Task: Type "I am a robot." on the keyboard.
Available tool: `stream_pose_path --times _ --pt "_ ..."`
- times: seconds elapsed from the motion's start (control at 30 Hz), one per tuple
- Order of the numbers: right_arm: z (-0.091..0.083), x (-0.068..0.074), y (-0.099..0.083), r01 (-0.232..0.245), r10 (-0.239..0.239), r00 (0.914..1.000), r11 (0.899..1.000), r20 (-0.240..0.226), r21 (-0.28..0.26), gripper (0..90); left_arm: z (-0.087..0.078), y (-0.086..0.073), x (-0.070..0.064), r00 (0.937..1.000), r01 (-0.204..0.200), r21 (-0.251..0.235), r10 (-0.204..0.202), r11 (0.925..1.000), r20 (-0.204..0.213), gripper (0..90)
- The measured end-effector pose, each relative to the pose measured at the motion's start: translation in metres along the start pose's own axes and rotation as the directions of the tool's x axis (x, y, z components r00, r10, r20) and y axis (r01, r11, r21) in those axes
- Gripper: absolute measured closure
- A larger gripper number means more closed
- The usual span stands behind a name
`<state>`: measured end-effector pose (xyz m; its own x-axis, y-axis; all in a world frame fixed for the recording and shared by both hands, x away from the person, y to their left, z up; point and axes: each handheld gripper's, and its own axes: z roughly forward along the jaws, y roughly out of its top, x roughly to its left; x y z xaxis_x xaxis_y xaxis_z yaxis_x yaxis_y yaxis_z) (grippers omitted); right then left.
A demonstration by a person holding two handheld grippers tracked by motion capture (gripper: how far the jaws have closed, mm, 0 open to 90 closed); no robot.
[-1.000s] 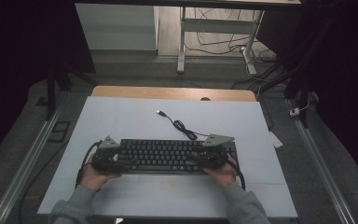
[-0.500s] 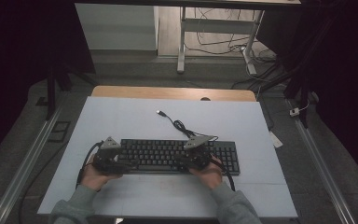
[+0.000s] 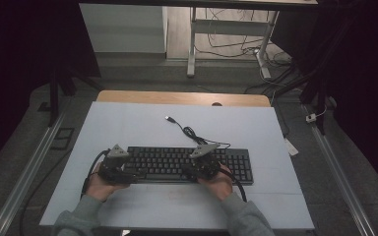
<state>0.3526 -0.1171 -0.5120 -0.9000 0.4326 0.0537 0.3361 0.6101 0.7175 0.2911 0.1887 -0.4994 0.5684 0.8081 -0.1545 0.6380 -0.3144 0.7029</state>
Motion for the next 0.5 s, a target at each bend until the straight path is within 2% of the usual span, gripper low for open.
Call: stream_pose_path --times 0.1,0.2,0.33,0.5 --pt "0.0 0.0 -0.001 -0.012 0.012 0.9999 1.0 0.0 0.002 89.5 0.0 0.0 0.0 1.0 -0.002 0.001 0.002 1.0 0.0 18.3" --pt "0.003 0.0 -0.002 -0.003 0.003 1.0 1.0 0.006 0.011 89.6 0.0 0.0 0.0 1.0 -0.003 0.0 0.003 1.0 0.0 18.3" --pt "0.002 0.001 -0.003 -0.006 0.007 1.0 1.0 0.002 -0.007 89.6 0.0 0.0 0.0 1.0 -0.004 0.001 0.004 1.0 -0.001 18.1" --pt "-0.009 -0.001 0.0 -0.002 0.004 0.9997 0.997 0.024 -0.077 89.5 0.0 0.0 0.0 1.0 0.0 -0.001 0.0 1.0 -0.003 18.1"
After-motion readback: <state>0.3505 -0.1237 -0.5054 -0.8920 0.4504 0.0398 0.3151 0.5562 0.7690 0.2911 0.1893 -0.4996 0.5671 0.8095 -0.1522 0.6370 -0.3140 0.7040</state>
